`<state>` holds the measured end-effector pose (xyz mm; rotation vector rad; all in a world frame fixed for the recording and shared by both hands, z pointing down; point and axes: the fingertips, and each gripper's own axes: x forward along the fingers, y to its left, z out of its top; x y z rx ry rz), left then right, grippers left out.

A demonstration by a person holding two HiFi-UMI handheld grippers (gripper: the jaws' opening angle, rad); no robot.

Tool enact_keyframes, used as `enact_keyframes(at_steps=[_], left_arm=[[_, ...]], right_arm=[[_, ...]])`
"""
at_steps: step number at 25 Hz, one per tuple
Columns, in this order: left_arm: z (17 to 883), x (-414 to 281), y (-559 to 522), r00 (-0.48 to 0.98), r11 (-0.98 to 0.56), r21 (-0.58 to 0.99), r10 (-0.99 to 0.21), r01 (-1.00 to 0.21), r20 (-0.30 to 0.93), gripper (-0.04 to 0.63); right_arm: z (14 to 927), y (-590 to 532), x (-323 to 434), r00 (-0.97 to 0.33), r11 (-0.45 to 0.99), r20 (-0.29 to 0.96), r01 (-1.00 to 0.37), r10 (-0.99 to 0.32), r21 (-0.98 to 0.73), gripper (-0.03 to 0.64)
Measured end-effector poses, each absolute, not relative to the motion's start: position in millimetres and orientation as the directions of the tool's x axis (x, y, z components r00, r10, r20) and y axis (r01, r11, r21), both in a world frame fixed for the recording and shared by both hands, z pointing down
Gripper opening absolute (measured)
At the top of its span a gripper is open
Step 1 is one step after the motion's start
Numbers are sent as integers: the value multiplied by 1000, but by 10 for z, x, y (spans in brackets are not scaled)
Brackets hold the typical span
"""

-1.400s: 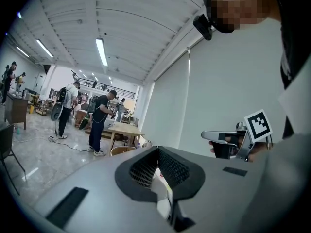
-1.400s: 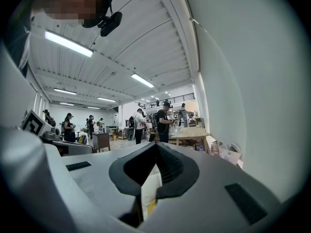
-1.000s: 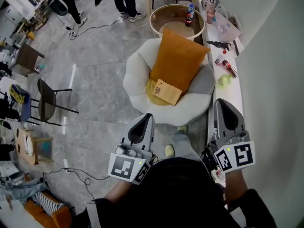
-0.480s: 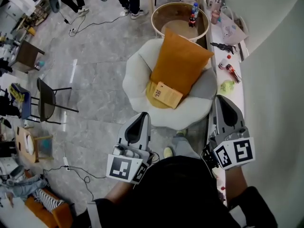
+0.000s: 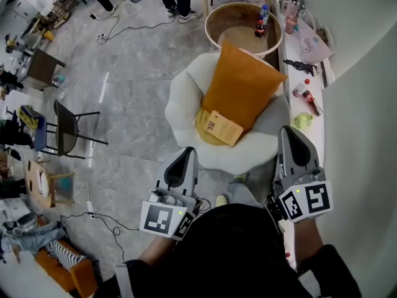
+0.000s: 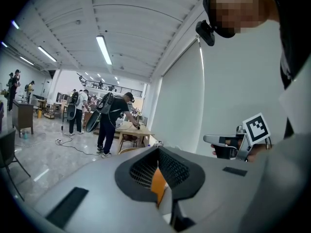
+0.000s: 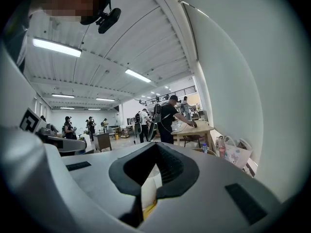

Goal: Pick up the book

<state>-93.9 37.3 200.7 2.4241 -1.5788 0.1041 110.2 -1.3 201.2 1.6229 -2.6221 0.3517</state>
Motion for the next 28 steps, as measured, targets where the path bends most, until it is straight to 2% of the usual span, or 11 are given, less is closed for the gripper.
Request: enact_keyframes(at_steps=[28], left_arm=[[2123, -505, -292, 345, -332, 97, -907, -938, 242, 12]], right_arm=[[2280, -815, 1509, -545, 506, 122, -826, -830, -248, 11]])
